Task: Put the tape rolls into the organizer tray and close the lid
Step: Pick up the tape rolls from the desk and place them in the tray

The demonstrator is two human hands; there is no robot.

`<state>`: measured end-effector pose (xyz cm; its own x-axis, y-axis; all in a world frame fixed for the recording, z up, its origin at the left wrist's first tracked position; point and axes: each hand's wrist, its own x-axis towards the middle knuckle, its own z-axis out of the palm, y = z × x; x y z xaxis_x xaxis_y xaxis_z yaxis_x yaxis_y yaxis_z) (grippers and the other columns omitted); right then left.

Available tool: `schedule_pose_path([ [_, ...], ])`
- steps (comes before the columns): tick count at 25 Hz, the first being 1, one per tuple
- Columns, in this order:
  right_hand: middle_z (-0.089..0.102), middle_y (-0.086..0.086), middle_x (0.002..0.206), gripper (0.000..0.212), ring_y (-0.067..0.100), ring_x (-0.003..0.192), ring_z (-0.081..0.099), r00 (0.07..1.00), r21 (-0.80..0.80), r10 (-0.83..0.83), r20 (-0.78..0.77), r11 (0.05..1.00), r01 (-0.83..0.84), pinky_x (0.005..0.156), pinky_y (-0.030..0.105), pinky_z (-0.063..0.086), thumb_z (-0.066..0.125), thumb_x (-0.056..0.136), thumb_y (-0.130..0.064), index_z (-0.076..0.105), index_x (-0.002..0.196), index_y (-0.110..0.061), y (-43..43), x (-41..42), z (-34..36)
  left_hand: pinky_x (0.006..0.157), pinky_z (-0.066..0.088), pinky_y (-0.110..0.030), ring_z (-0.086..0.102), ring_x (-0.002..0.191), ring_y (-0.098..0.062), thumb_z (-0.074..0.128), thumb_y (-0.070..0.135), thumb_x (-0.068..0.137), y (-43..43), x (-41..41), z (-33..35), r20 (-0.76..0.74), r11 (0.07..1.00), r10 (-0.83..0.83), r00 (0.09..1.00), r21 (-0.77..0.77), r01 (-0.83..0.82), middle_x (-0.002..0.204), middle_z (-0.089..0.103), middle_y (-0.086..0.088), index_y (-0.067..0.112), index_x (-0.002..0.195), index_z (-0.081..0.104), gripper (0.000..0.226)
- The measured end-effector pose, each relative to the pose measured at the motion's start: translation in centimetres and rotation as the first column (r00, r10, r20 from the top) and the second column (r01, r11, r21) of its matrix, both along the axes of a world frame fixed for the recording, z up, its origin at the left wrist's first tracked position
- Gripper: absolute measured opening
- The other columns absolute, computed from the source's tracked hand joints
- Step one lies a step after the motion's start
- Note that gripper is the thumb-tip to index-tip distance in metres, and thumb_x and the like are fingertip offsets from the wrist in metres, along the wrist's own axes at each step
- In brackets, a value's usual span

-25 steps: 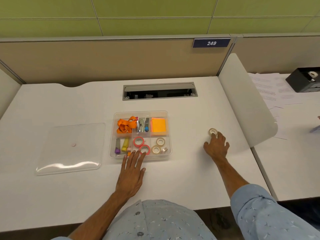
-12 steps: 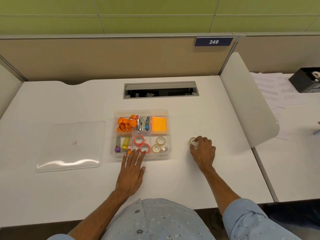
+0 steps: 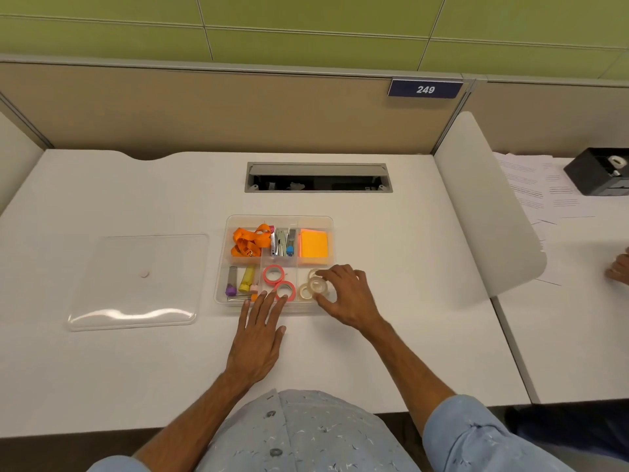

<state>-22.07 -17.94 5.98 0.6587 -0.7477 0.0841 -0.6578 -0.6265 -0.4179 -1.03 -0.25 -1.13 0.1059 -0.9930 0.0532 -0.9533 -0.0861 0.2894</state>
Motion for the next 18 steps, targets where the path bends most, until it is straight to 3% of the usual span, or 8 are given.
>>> schedule_pose_path([
  [3,0.066,-0.005,0.134,0.054,0.020,0.128,0.053,0.999,0.001,0.017,-0.043,1.000,-0.017,0.109,0.049,0.039,0.057,0.093,-0.059,0.064,0.135,-0.026,0.7,0.6,-0.1,0.134,0.004,-0.051,0.030,0.162,-0.034,0.030,0.052,0.112,0.0,0.1,-0.1,0.003,1.000,0.001,1.000,0.004,-0.001,0.174,0.035,-0.010,0.025,0.170,0.025,0.065],
  [7,0.066,-0.006,0.134,0.043,0.018,0.128,0.052,0.999,-0.012,-0.033,-0.023,0.999,0.033,0.108,0.047,0.040,0.056,0.096,-0.052,0.066,0.131,-0.028,0.1,0.2,0.0,0.132,0.018,-0.059,0.030,0.162,-0.034,0.021,0.055,0.113,-0.1,0.1,-0.2,0.005,1.000,0.005,1.000,0.015,-0.006,0.174,0.035,-0.010,0.023,0.169,0.028,0.065],
  [13,0.070,-0.003,0.129,0.029,0.021,0.126,0.057,0.992,-0.003,-0.129,0.019,0.992,0.129,0.107,0.048,0.041,0.060,0.099,-0.028,0.070,0.126,-0.025,-1.3,-0.5,0.2,0.131,0.020,-0.059,0.029,0.162,-0.033,0.028,0.050,0.112,-0.1,0.0,0.0,0.002,1.000,0.000,1.000,-0.008,0.000,0.174,0.035,-0.011,0.023,0.170,0.027,0.064],
  [18,0.072,0.001,0.133,0.030,0.026,0.141,0.052,0.991,-0.033,-0.110,-0.072,0.994,0.107,0.120,0.055,0.032,0.061,0.097,-0.018,0.071,0.125,-0.022,-1.4,0.6,-0.5,0.134,0.006,-0.052,0.029,0.162,-0.033,0.027,0.052,0.112,-0.1,0.1,-0.1,-0.007,1.000,-0.002,1.000,-0.016,0.002,0.174,0.034,-0.010,0.025,0.170,0.025,0.064],
])
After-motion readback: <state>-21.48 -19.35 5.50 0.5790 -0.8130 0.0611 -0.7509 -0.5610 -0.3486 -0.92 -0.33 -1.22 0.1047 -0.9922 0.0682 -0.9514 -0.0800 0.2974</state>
